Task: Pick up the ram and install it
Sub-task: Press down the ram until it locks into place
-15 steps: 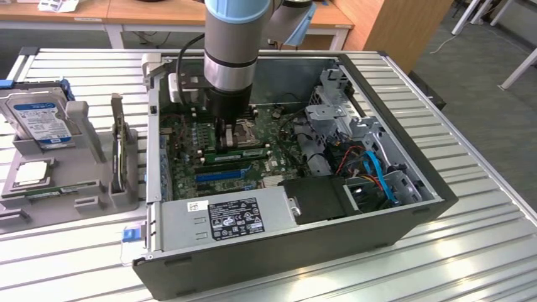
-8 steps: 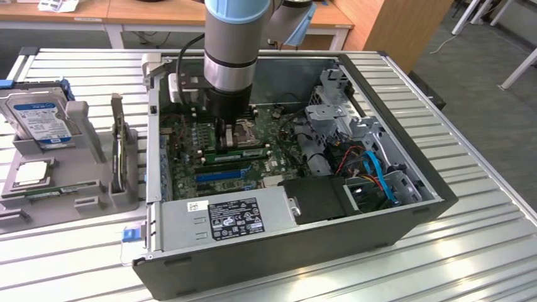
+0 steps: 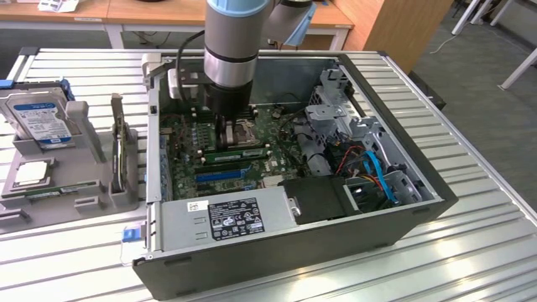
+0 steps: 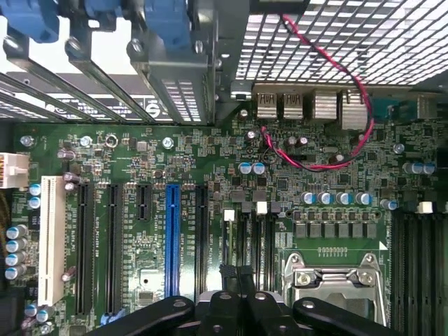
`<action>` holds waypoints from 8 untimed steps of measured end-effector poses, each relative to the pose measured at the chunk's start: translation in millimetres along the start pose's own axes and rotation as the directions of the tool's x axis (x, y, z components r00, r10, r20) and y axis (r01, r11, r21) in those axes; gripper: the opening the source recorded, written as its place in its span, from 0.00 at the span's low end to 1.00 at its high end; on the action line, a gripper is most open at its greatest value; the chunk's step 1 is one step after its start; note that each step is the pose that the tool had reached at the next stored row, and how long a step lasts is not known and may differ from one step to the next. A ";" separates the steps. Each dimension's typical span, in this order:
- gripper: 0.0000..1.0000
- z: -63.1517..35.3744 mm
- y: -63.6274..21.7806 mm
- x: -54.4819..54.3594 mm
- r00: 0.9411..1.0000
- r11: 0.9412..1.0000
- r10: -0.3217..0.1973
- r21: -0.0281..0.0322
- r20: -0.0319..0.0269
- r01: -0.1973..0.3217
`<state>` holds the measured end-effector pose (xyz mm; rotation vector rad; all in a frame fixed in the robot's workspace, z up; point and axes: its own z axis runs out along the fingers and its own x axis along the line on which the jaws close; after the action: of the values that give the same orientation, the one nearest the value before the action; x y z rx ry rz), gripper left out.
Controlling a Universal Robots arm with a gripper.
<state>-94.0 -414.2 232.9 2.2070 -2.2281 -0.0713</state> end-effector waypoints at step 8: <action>0.10 -16.8 0.6 -0.5 1.000 1.000 0.000 0.000 0.000 0.000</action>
<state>-94.0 -414.2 249.7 2.2071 -2.2281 -0.0713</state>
